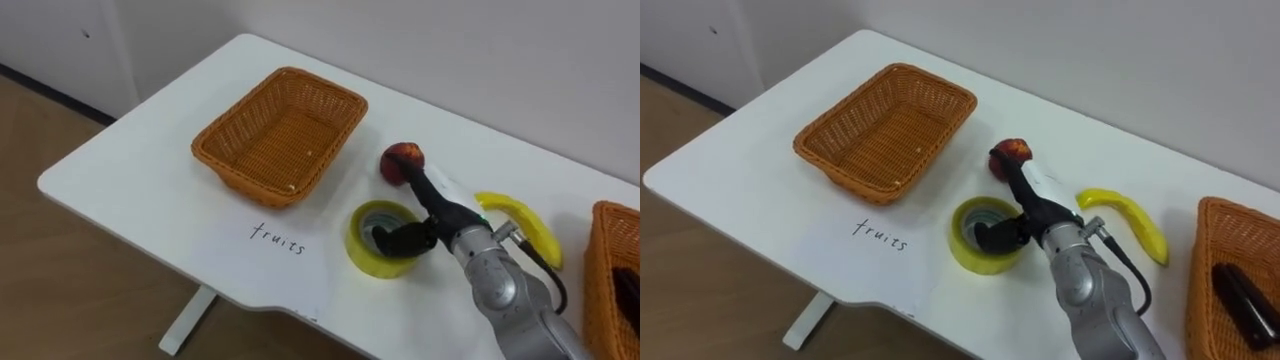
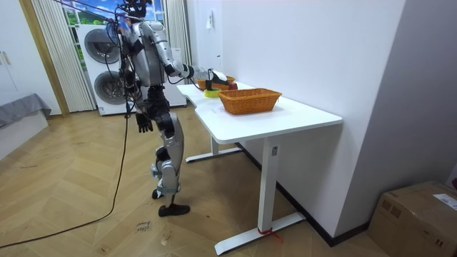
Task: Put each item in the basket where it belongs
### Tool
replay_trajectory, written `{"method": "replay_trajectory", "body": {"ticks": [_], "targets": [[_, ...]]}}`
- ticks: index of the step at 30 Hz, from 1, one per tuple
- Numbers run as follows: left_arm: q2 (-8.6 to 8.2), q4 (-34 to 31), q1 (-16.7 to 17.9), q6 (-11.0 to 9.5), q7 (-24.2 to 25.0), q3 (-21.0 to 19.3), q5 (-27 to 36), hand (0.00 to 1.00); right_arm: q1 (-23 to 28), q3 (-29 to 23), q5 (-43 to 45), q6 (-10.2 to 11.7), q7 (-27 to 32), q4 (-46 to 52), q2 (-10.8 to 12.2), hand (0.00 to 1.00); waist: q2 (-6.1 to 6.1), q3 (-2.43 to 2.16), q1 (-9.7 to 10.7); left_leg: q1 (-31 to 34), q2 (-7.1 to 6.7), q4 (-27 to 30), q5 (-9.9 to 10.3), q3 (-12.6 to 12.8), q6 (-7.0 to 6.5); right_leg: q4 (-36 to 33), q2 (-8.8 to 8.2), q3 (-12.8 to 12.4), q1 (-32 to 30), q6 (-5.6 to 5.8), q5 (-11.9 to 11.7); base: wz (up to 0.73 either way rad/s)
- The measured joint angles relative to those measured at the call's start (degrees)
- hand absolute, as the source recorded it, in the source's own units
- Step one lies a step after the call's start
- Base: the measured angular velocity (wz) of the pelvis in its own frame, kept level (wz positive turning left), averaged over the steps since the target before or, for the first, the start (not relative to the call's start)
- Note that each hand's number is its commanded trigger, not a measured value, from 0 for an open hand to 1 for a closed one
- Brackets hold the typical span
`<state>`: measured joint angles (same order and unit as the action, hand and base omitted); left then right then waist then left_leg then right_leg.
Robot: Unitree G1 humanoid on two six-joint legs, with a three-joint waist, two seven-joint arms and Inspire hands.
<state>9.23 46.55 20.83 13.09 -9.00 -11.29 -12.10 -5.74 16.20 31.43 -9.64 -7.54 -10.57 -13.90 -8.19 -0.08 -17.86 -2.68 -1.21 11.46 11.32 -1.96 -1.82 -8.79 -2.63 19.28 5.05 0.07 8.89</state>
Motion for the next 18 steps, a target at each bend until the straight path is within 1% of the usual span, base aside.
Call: {"method": "replay_trajectory", "body": {"ticks": [2, 3, 5, 8, 11, 13, 15, 16, 17, 18], "targets": [[0.16, 0.14, -0.63, 0.43, 0.66, -0.06, -0.02, 0.0, -1.61, -0.02, -0.01, -0.38, -1.7, -1.81, -0.03, 0.0, -0.47, -0.01, -0.11, -0.16, 0.3, 0.0, 0.03, -0.03, -0.02, -0.01, 0.05, 0.68, 0.45, -0.06, -0.35, 0.0], [0.16, 0.27, -0.8, 0.46, 0.7, -0.09, -0.02, 0.0, -2.02, -0.02, -0.01, -0.45, -2.04, -2.35, -0.03, 0.0, -0.47, -0.01, -0.21, -0.31, 0.41, -0.01, 0.05, -0.04, -0.03, -0.02, 0.04, 0.72, 0.71, -0.05, -0.37, 0.0], [0.17, 0.28, -1.52, 0.63, 0.69, -0.82, -0.09, 0.0, -2.7, -0.03, 0.0, -1.87, -3.26, -3.11, -0.19, 0.0, -0.49, 0.0, -1.38, -0.97, 0.41, -0.1, 0.32, 0.02, 0.0, -0.03, 0.1, 0.58, 1.0, -0.04, -0.37, -0.02], [0.17, 0.35, -2.11, 0.76, 0.64, -1.51, -0.16, 0.0, -4.23, -0.01, -0.22, -2.74, -5.29, -4.53, -0.68, 0.0, -0.58, 0.02, -1.79, -0.96, 0.43, -0.05, 0.47, -0.04, 0.01, -0.08, 0.07, 0.68, 1.03, -0.05, -0.38, 0.0], [0.41, 0.38, -2.62, 0.93, 0.53, -1.99, -0.16, 0.0, -4.37, -0.02, -0.51, -3.64, -6.36, -4.54, -1.42, 0.0, -0.63, 0.03, -2.73, -0.96, 0.42, -0.04, 0.47, -0.09, 0.0, -0.1, 0.04, 0.84, 1.08, -0.06, -0.39, 0.0], [0.55, 0.38, -2.92, 1.43, 0.5, -2.01, -0.21, 0.0, -4.43, -0.04, -0.68, -4.24, -6.74, -4.56, -1.67, 0.0, -0.64, 0.03, -2.91, -0.96, 0.41, -0.04, 0.47, -0.36, 0.0, -0.1, 0.0, 1.2, 1.26, -0.05, -0.39, 0.07], [0.57, 0.47, -3.08, 1.68, 0.5, -2.05, -0.94, 0.0, -4.6, -0.08, -0.67, -4.26, -7.48, -4.62, -1.75, 0.0, -0.64, 0.03, -2.95, -0.97, 0.38, -0.04, 0.47, -0.42, 0.01, -0.09, 0.03, 1.29, 1.6, -0.05, -0.39, 0.03], [0.57, 0.65, -3.25, 1.74, 0.5, -2.09, -1.08, 0.0, -4.88, -0.08, -0.68, -4.28, -7.82, -4.88, -1.75, 0.36, -0.64, 0.03, -2.94, -0.97, 0.37, -0.04, 0.46, -0.42, 0.02, -0.08, 0.06, 1.3, 1.62, -0.06, -0.4, 0.0], [0.57, 0.68, -3.41, 1.87, 0.5, -2.1, -1.12, 0.0, -5.07, -0.08, -0.71, -4.5, -8.36, -4.95, -1.74, 0.6, -0.64, 0.03, -2.94, -0.98, 0.37, -0.04, 0.46, -0.42, 0.03, -0.07, 0.1, 1.3, 1.68, -0.06, -0.4, 0.0], [0.57, 0.69, -3.47, 1.87, 0.5, -2.11, -1.19, 0.0, -5.14, -0.09, -0.69, -4.75, -8.66, -4.93, -1.7, 0.77, -0.64, 0.03, -2.93, -1.0, 0.36, -0.04, 0.46, -0.44, 0.03, -0.05, 0.12, 1.31, 1.72, -0.06, -0.4, 0.0]]}}
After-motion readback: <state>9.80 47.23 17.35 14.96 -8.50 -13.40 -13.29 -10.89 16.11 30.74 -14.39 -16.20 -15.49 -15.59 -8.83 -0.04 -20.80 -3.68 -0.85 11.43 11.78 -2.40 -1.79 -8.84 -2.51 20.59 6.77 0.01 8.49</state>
